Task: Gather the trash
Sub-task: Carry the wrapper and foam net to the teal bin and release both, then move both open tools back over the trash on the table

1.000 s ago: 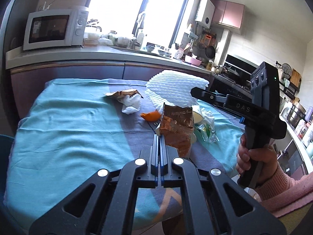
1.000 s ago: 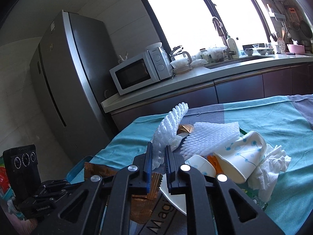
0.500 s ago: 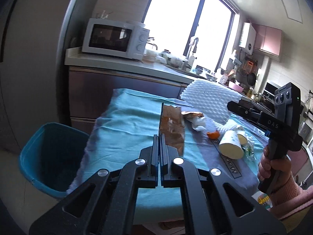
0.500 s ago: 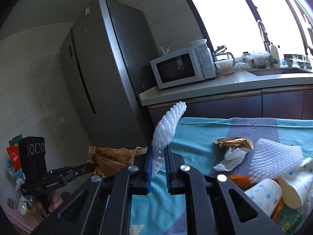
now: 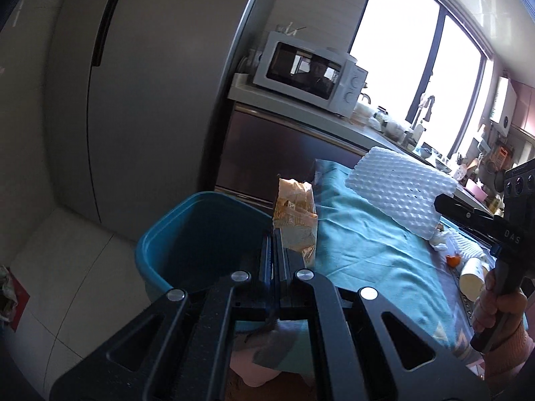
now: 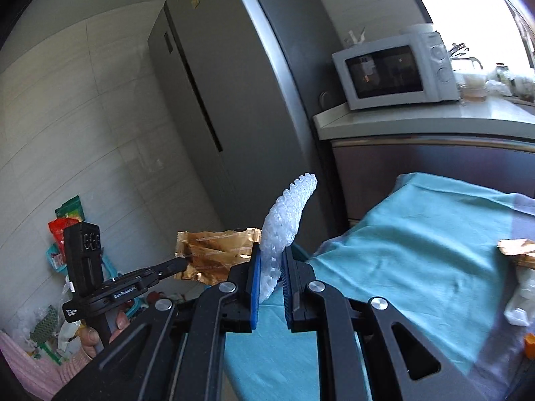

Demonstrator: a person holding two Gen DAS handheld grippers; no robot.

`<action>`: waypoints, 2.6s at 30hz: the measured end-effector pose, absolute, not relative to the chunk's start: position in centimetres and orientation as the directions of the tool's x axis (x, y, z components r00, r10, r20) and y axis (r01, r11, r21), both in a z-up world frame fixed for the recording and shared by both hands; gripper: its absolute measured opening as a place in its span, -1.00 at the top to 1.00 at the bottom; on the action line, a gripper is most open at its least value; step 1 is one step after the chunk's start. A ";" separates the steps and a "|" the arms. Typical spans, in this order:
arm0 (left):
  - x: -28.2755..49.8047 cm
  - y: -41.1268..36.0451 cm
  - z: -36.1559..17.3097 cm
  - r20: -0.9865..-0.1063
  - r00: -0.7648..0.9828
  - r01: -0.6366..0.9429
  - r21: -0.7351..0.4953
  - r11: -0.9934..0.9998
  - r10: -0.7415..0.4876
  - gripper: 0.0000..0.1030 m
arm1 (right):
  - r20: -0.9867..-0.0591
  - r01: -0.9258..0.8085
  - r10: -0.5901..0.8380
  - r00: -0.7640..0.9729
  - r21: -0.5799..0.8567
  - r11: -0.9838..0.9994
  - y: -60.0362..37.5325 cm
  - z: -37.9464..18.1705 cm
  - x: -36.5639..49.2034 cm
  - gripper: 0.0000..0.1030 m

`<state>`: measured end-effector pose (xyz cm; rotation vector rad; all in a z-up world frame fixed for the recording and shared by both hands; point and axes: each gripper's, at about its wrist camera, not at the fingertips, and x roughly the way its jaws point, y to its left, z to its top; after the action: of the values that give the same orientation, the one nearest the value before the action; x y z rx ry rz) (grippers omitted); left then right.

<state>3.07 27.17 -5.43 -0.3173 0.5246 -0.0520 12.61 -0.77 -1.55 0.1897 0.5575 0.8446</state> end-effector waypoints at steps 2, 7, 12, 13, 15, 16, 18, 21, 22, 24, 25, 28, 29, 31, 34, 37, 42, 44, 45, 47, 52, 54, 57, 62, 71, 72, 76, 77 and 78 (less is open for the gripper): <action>3.6 28.0 -6.2 -0.503 0.857 -0.065 -0.313 0.948 -0.108 0.97 | -0.409 -0.663 0.761 0.504 0.381 0.644 0.6 -2.0 13.0 0.80; 4.7 29.6 -7.8 -0.545 0.835 -0.122 -0.308 0.943 -0.070 0.97 | -0.464 -0.671 0.766 0.445 0.394 0.628 3.6 -3.1 14.2 0.80; 5.7 30.0 -9.3 -0.579 0.813 -0.150 -0.295 0.944 -0.052 0.97 | -0.515 -0.662 0.753 0.409 0.400 0.634 6.1 -4.4 15.3 0.80; 5.9 30.1 -9.5 -0.586 0.809 -0.154 -0.293 0.944 -0.050 0.97 | -0.524 -0.659 0.750 0.405 0.401 0.636 6.4 -4.5 15.5 0.80; 6.4 30.1 -10.0 -0.599 0.799 -0.165 -0.284 0.945 -0.041 0.97 | -0.542 -0.654 0.743 0.393 0.403 0.640 7.2 -5.1 15.9 0.80; 6.7 30.1 -10.2 -0.606 0.794 -0.171 -0.281 0.945 -0.037 0.97 | -0.550 -0.653 0.740 0.387 0.403 0.641 7.5 -5.3 16.0 0.80; 7.3 30.1 -10.6 -0.618 0.785 -0.181 -0.281 0.942 -0.034 0.97 | -0.570 -0.650 0.731 0.374 0.400 0.646 8.3 -5.8 16.5 0.80; 7.9 30.2 -11.5 -0.636 0.771 -0.192 -0.286 0.939 -0.036 0.97 | -0.597 -0.643 0.714 0.365 0.393 0.657 9.4 -6.6 17.3 0.78; 8.0 30.2 -11.8 -0.641 0.767 -0.196 -0.283 0.939 -0.033 0.96 | -0.606 -0.639 0.708 0.363 0.391 0.663 9.6 -6.8 17.4 0.77; 8.5 30.3 -12.4 -0.648 0.760 -0.198 -0.292 0.936 -0.041 0.96 | -0.620 -0.633 0.704 0.347 0.399 0.664 10.2 -7.2 17.8 0.76; 8.6 30.1 -12.6 -0.651 0.758 -0.198 -0.296 0.934 -0.046 0.94 | -0.626 -0.630 0.699 0.346 0.397 0.668 10.4 -7.3 18.0 0.75; 9.3 30.2 -13.4 -0.660 0.749 -0.201 -0.312 0.928 -0.060 0.94 | -0.637 -0.624 0.690 0.344 0.394 0.675 10.8 -7.5 18.4 0.65; 9.6 30.2 -13.6 -0.663 0.746 -0.203 -0.317 0.927 -0.063 0.94 | -0.639 -0.622 0.687 0.346 0.392 0.678 10.8 -7.7 18.5 0.59; 10.3 30.1 -14.1 -0.674 0.736 -0.209 -0.316 0.925 -0.064 0.90 | -0.638 -0.619 0.688 0.345 0.396 0.678 10.9 -7.8 18.5 0.49; 10.8 29.6 -14.4 -0.679 0.731 -0.209 -0.317 0.925 -0.068 0.89 | -0.632 -0.616 0.693 0.348 0.403 0.677 10.4 -8.0 18.6 0.49; 10.8 29.1 -14.3 -0.670 0.739 -0.204 -0.315 0.927 -0.065 0.75 | -0.625 -0.611 0.697 0.353 0.410 0.677 9.7 -8.0 18.7 0.49; 10.0 27.4 -12.8 -0.636 0.769 -0.167 -0.282 0.945 -0.054 0.46 | -0.596 -0.612 0.709 0.377 0.414 0.674 7.7 -7.2 17.9 0.45; 9.6 26.3 -11.9 -0.613 0.788 -0.138 -0.269 0.953 -0.059 0.36 | -0.580 -0.614 0.708 0.402 0.403 0.678 6.4 -6.5 17.3 0.42; 9.5 25.6 -11.5 -0.601 0.797 -0.119 -0.263 0.957 -0.066 0.30 | -0.575 -0.615 0.706 0.414 0.396 0.682 5.8 -6.2 17.0 0.39; 9.2 24.1 -10.4 -0.574 0.814 -0.070 -0.252 0.965 -0.091 0.19 | -0.560 -0.612 0.697 0.449 0.376 0.696 4.1 -5.5 16.1 0.34; 8.7 19.6 -8.2 -0.519 0.832 0.079 -0.243 0.967 -0.198 0.09 | -0.524 -0.573 0.664 0.533 0.353 0.739 -0.9 -4.0 14.3 0.24; 8.7 17.6 -7.5 -0.508 0.825 0.138 -0.243 0.960 -0.247 0.08 | -0.515 -0.547 0.642 0.568 0.347 0.762 -3.2 -3.6 13.6 0.23; 8.7 14.5 -6.9 -0.498 0.804 0.228 -0.247 0.942 -0.325 0.07 | -0.507 -0.493 0.597 0.622 0.339 0.801 -6.7 -3.3 12.6 0.21; 8.4 9.1 -6.2 -0.496 0.750 0.366 -0.241 0.899 -0.438 0.07 | -0.498 -0.383 0.510 0.701 0.340 0.859 -12.3 -3.5 10.5 0.20; 6.8 -0.3 -6.5 -0.515 0.614 0.556 -0.256 0.791 -0.598 0.07 | -0.483 -0.203 0.370 0.794 0.363 0.909 -21.0 -4.6 8.3 0.20; 6.8 -1.0 -6.6 -0.518 0.598 0.570 -0.261 0.779 -0.611 0.07 | -0.482 -0.188 0.358 0.800 0.366 0.911 -21.7 -4.8 8.3 0.20; 6.8 -3.8 -7.1 -0.538 0.532 0.615 -0.286 0.735 -0.654 0.07 | -0.475 -0.158 0.337 0.813 0.377 0.913 -23.9 -5.2 8.2 0.20; 7.0 -4.3 -7.3 -0.546 0.514 0.622 -0.295 0.725 -0.662 0.07 | -0.472 -0.154 0.334 0.816 0.380 0.912 -24.2 -5.4 8.2 0.20; 7.1 -4.9 -7.4 -0.551 0.492 0.633 -0.306 0.711 -0.674 0.07 | -0.470 -0.150 0.332 0.818 0.384 0.911 -24.6 -5.4 8.1 0.20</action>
<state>7.09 -4.87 -7.39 -0.0648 0.6981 -0.7939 8.10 -24.60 -5.43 0.3409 0.5574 0.2622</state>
